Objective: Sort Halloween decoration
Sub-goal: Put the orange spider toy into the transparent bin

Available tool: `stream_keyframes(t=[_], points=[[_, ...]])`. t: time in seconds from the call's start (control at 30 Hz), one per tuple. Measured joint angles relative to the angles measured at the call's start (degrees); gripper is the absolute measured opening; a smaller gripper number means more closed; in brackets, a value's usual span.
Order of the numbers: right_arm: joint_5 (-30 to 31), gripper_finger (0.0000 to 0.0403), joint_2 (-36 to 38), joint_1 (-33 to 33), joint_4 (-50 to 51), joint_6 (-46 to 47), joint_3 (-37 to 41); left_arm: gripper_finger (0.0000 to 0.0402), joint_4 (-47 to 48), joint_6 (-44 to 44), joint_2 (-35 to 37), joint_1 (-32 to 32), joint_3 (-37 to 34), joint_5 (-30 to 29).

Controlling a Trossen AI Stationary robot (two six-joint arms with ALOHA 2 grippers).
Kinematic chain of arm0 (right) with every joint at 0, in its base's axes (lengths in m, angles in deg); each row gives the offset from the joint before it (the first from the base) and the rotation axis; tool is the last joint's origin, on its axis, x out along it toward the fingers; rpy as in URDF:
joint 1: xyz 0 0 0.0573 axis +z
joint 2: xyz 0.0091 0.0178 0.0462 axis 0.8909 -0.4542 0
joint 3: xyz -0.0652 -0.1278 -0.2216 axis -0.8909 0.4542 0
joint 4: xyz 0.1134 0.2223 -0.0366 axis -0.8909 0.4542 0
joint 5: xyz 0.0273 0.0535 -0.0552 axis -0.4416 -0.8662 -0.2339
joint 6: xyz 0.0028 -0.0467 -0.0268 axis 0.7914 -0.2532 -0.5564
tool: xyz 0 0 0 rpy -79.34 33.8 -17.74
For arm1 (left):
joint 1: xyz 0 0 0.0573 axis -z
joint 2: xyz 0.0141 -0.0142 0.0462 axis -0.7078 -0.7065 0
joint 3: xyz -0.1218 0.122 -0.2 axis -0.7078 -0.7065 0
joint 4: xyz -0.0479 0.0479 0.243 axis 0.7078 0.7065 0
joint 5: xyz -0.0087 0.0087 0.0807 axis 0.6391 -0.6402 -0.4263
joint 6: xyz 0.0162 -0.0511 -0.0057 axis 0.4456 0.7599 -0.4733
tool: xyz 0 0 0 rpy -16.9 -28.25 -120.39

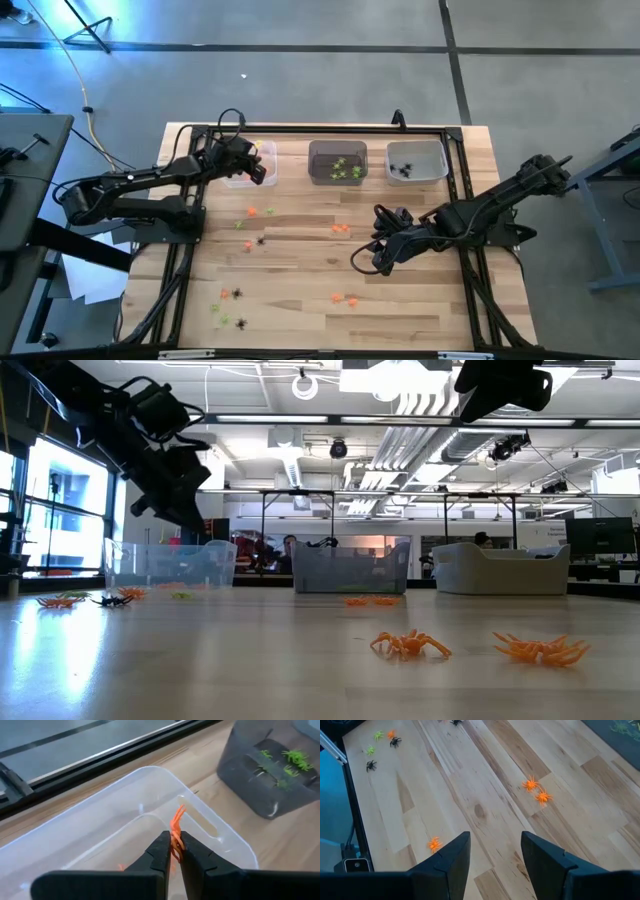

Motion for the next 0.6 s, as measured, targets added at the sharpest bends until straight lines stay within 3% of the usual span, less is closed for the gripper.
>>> stream_keyframes(t=[0.3,0.6], points=[[0.00,0.0171,0.00,0.00,0.00,0.01,0.00,0.0026,0.81,0.02,-6.05,-0.63,0.00,-0.01],[0.00,0.0171,0.00,-0.02,0.00,0.01,0.00,0.0030,-8.09,4.12,-12.93,-0.61,0.00,1.65]])
